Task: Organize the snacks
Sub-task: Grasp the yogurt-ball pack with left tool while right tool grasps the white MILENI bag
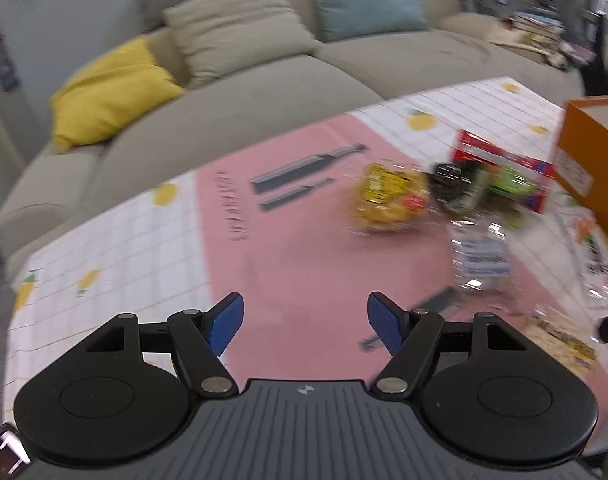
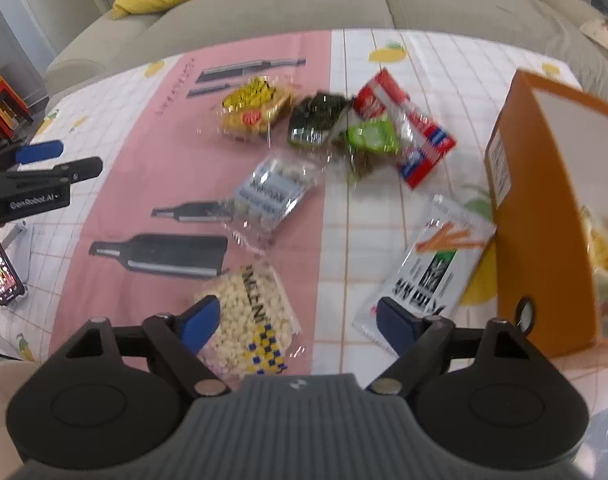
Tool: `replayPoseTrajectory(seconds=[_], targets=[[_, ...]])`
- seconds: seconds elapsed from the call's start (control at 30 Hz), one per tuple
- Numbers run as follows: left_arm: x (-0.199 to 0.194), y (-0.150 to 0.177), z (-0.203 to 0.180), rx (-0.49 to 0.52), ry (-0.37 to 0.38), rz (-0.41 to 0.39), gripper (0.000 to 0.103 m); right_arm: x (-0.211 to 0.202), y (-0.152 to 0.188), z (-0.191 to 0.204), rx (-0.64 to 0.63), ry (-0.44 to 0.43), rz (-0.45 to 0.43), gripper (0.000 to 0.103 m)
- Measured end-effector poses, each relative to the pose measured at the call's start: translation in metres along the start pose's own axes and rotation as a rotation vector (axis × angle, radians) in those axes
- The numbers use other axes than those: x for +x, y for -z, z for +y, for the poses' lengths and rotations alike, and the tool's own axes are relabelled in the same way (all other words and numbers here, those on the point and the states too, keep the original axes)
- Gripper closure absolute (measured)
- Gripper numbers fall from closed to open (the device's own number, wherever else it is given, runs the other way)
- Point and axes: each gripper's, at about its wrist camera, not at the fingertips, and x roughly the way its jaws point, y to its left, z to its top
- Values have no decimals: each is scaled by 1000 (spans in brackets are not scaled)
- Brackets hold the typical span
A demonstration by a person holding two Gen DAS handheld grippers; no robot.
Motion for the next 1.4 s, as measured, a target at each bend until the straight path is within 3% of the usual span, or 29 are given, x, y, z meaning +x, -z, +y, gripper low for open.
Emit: replayPoseTrajectory(seconds=[0.23,0.4,0.67,0.83,1.17,1.4], targets=[[7,-1,-21,97,164,70,20,12,10,16,-39,-33,14,24],[12,-2,-35,147,210,103,20,24,15,31,-90,-62,43,23],[17,-3,-42,173,249,115,20,44,20,53,-197,-35,50,13],[22,-5,-53,193,294,118,17,52,20,51,-240,8,42,27],[44,-28,-78,121,371,143,14,38,11,13,-220,113,-14,30],[78,-46,-102,66,366,208,14,39,1,-9,-213,157,-48,30]])
